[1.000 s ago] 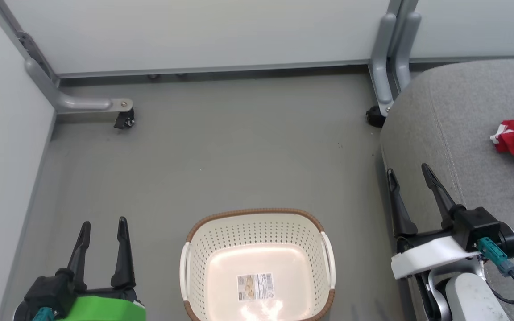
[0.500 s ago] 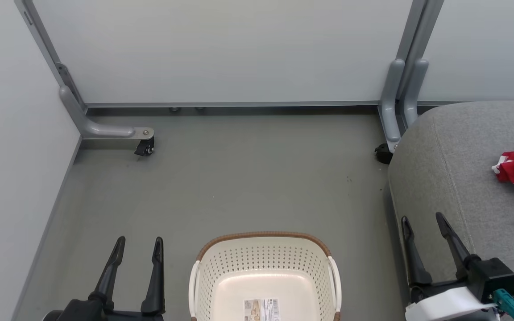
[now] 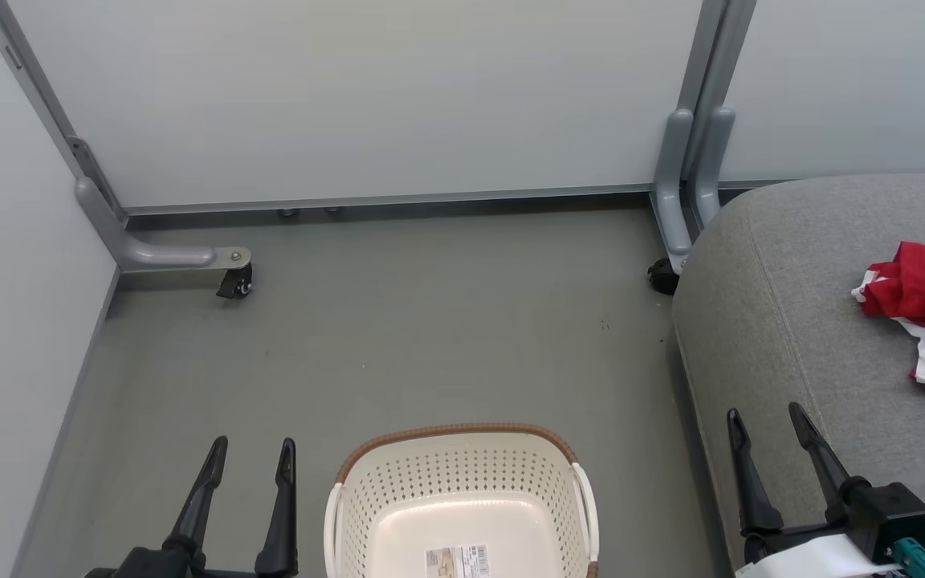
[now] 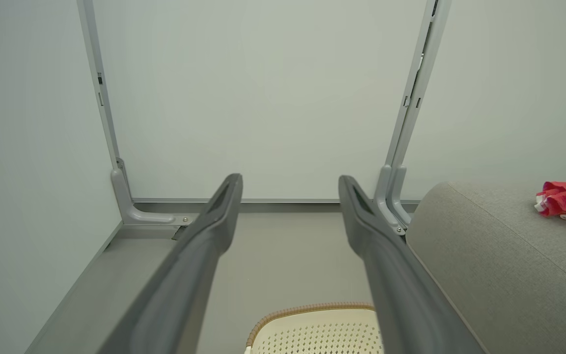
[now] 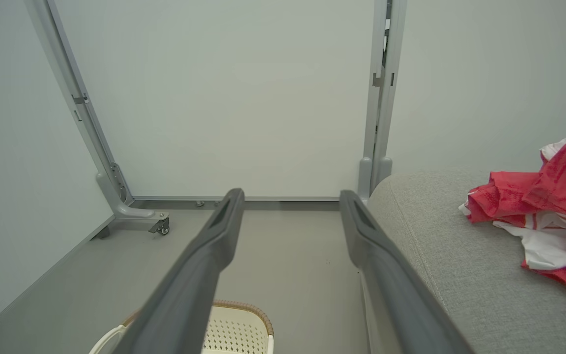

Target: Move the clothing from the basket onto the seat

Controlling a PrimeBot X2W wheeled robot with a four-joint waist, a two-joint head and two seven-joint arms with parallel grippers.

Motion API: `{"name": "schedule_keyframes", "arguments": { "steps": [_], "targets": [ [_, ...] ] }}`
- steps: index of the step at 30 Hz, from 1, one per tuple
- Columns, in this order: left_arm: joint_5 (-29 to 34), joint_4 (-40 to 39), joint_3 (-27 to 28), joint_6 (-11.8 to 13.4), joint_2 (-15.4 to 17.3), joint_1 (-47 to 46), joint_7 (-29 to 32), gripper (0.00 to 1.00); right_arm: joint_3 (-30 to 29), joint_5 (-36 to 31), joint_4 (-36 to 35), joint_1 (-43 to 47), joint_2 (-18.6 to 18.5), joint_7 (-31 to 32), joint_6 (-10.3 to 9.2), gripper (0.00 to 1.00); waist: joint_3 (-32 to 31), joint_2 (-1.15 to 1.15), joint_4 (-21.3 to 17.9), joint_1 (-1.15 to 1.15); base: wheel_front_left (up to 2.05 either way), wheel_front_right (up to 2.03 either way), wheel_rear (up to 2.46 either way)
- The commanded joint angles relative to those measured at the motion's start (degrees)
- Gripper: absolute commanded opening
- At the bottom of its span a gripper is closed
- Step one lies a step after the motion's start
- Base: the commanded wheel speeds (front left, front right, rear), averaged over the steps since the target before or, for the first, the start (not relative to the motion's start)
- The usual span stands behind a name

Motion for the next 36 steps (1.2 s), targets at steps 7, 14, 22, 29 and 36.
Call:
{"name": "schedule_keyframes", "arguments": {
  "steps": [7,14,22,29,36],
  "targets": [
    [-0.25,1.43,-0.31,-0.17,0.22,0.09,-0.01,1.00,-0.37,-0.31,-0.22,0.12,-0.14,-0.17,-0.10,1.00,0.07,0.00,-0.99,0.01,0.00,0.00,0.00],
    [0.40,1.95,-0.29,-0.17,0.04,-0.45,-0.01,1.00,-0.50,-0.24,-0.23,0.25,-0.13,-0.17,-0.10,1.00,0.11,0.00,-1.30,0.01,0.00,0.00,0.00],
    [-3.74,4.23,-0.31,0.15,0.11,-0.49,0.66,0.00,0.08,4.28,2.33,-0.39,0.10,0.75,0.00,0.00,0.20,0.00,-1.39,0.01,0.00,0.00,0.00],
    [-11.60,5.35,0.33,0.14,0.51,-2.20,2.20,0.00,0.03,12.68,3.34,-1.99,-0.46,2.24,-0.01,0.00,0.34,0.00,-1.52,0.01,0.00,0.00,0.00],
    [-19.01,6.60,0.98,0.05,0.80,-3.88,3.68,0.00,-0.08,20.55,4.24,-3.44,-0.90,3.68,-0.01,0.00,0.47,0.00,-1.66,0.01,0.00,0.00,0.00]
  ]
}}
